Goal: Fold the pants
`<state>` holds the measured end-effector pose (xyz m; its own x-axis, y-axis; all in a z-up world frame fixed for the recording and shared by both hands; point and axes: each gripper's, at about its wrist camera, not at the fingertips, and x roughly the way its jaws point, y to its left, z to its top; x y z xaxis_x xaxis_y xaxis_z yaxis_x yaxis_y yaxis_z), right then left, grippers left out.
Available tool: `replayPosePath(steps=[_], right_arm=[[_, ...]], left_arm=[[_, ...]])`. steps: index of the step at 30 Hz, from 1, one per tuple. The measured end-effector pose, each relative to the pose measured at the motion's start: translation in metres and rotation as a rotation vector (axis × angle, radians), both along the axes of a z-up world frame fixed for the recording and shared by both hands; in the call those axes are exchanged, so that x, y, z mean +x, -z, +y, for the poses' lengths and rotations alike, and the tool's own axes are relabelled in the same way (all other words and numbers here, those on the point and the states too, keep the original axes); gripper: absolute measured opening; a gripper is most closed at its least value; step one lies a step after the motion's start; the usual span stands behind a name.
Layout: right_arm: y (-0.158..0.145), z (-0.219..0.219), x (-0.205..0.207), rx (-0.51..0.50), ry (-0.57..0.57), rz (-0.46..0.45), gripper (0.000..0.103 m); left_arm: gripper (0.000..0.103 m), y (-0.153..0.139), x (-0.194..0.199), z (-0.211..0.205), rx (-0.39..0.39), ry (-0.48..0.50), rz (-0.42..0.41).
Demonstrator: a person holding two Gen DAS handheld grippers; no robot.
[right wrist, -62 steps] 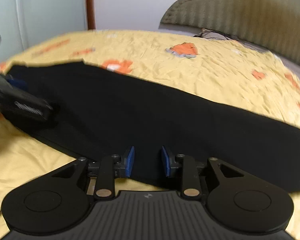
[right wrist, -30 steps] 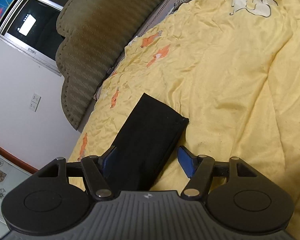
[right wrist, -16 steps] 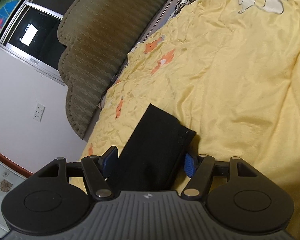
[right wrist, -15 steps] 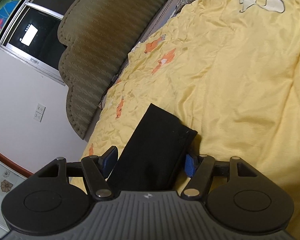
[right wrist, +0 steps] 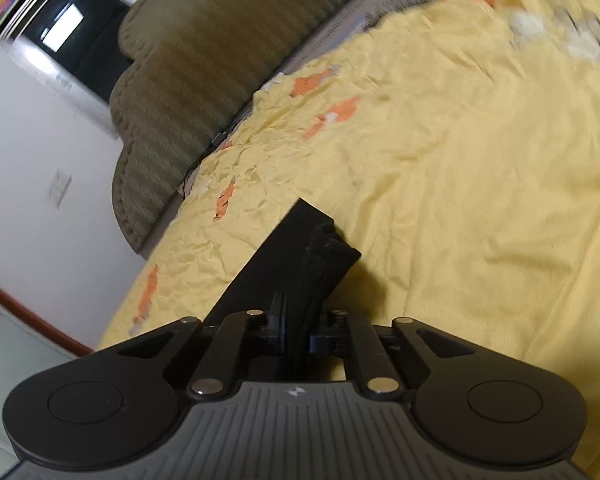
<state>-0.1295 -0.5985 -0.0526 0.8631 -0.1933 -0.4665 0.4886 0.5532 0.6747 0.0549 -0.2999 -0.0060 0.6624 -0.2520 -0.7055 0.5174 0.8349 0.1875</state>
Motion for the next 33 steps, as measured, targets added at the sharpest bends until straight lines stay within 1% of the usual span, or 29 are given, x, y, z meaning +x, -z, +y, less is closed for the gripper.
replayPosePath(steps=[2, 5, 7, 11, 12, 15, 17, 18, 21, 23, 25, 27, 28, 29, 30, 32, 33], right_arm=[[-0.013, 0.013, 0.006, -0.128, -0.028, 0.046, 0.007], [-0.037, 0.047, 0.018, -0.395, -0.099, 0.125, 0.007], [-0.049, 0.072, 0.027, -0.547, -0.157, 0.156, 0.007], [-0.059, 0.116, 0.042, -0.776, -0.254, 0.21, 0.007], [-0.058, 0.128, 0.045, -0.834, -0.278, 0.226, 0.007], [-0.054, 0.162, 0.053, -0.978, -0.353, 0.262, 0.007], [-0.051, 0.18, 0.055, -1.04, -0.397, 0.269, 0.007], [-0.049, 0.189, 0.057, -1.065, -0.416, 0.271, 0.007], [-0.044, 0.214, 0.058, -1.153, -0.478, 0.273, 0.007], [-0.043, 0.224, 0.059, -1.175, -0.515, 0.257, 0.007], [-0.045, 0.231, 0.061, -1.178, -0.525, 0.245, 0.007], [-0.045, 0.236, 0.061, -1.193, -0.522, 0.243, 0.007], [-0.045, 0.237, 0.06, -1.197, -0.52, 0.24, 0.007], [-0.046, 0.239, 0.059, -1.197, -0.518, 0.235, 0.007], [-0.046, 0.238, 0.057, -1.194, -0.514, 0.23, 0.007], [-0.047, 0.239, 0.055, -1.186, -0.508, 0.224, 0.007], [-0.049, 0.238, 0.054, -1.179, -0.505, 0.219, 0.007]], left_arm=[[0.1, -0.002, 0.006, -0.001, -0.036, 0.01, 0.049], [0.1, -0.008, 0.021, 0.003, -0.137, 0.023, 0.169], [0.1, -0.011, 0.029, 0.006, -0.199, 0.026, 0.223], [0.1, -0.022, 0.04, 0.012, -0.318, 0.027, 0.288], [0.1, -0.024, 0.044, 0.013, -0.361, 0.032, 0.321], [0.1, -0.023, 0.062, 0.017, -0.525, 0.04, 0.475], [0.1, -0.02, 0.07, 0.013, -0.585, 0.05, 0.552], [0.1, -0.018, 0.071, 0.009, -0.594, 0.058, 0.568], [0.1, -0.016, 0.069, -0.003, -0.582, 0.074, 0.572], [0.1, -0.011, 0.067, -0.011, -0.58, 0.09, 0.576], [0.098, -0.002, 0.071, -0.014, -0.561, 0.057, 0.595], [0.095, 0.008, 0.076, -0.012, -0.573, 0.01, 0.621], [0.09, 0.013, 0.079, -0.01, -0.597, -0.003, 0.647], [0.081, 0.016, 0.083, -0.007, -0.622, -0.012, 0.672], [0.075, 0.02, 0.085, -0.005, -0.64, -0.024, 0.7], [0.05, 0.025, 0.087, -0.002, -0.67, -0.04, 0.743], [0.043, 0.027, 0.088, 0.0, -0.678, -0.048, 0.753]])
